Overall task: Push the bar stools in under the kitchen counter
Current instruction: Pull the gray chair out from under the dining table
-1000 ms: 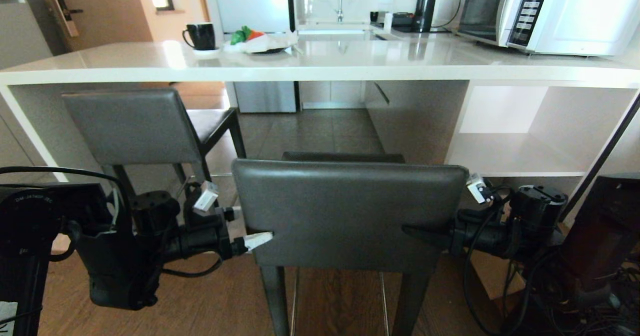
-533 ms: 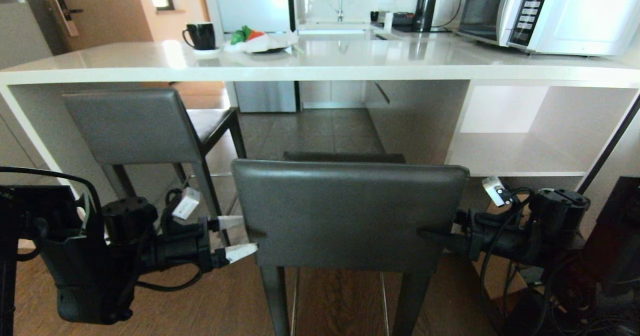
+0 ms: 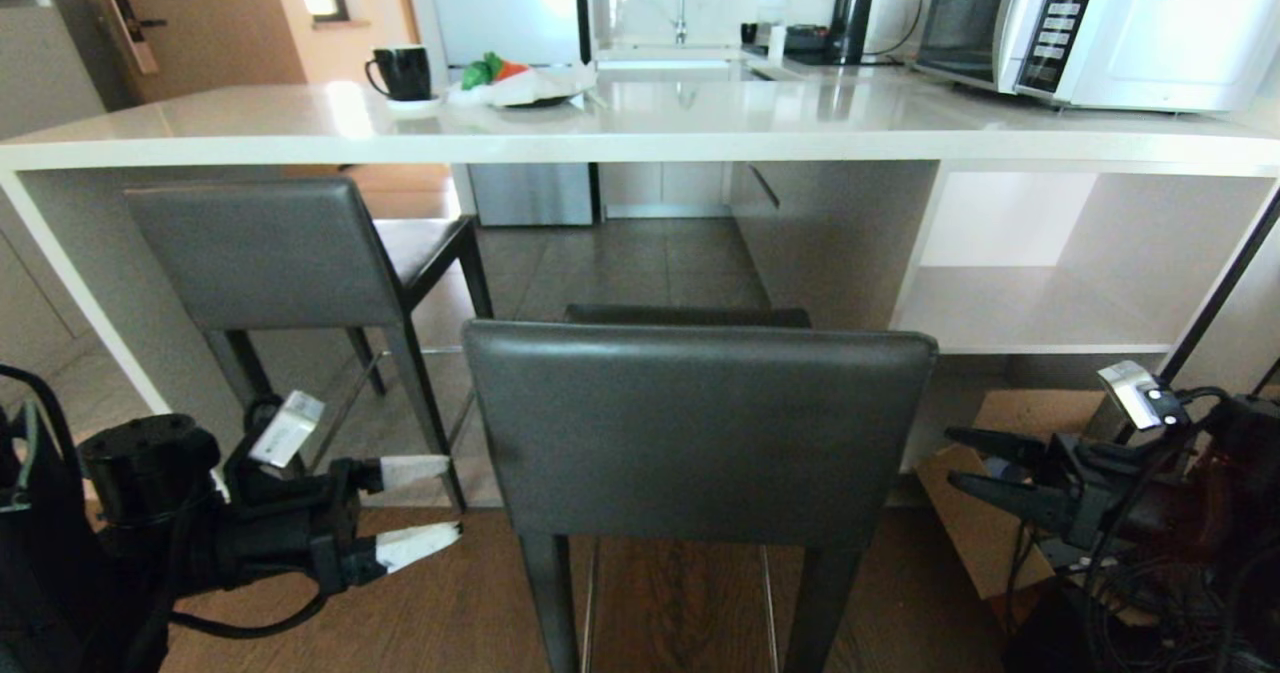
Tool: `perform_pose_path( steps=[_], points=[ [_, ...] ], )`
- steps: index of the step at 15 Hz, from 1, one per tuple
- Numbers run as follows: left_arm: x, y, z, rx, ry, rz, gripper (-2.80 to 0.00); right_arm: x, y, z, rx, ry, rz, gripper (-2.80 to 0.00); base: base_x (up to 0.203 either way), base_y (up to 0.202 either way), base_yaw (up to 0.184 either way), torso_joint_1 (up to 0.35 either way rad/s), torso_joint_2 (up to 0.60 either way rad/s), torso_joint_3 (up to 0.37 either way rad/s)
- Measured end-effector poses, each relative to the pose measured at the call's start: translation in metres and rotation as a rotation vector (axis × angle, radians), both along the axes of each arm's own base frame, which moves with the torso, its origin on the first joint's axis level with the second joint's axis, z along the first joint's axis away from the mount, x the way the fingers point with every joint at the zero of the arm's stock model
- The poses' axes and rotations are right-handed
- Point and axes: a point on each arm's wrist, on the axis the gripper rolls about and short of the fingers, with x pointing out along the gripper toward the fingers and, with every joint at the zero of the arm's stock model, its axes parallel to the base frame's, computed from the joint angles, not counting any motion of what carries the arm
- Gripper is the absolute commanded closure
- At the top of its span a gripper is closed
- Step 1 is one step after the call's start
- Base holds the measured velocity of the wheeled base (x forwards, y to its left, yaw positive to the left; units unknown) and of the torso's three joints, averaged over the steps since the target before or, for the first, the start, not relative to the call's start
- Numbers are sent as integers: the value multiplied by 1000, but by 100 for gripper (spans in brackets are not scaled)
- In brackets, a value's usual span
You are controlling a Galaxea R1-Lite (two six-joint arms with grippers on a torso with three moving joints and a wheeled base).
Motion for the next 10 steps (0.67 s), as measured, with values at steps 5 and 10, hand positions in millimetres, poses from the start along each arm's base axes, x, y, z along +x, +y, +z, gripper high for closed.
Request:
perform_pose_path(
  steps=[5,10],
  points=[
    [-41,12,35,-9,-67,37,-280,-32,-20,24,-24,-62,-155,-280,0,0,0,0,0,0],
    [-44,18,97,-82,-211,397,-280,-27,-34,70,10,-177,-669,-280,0,0,0,0,0,0]
  ],
)
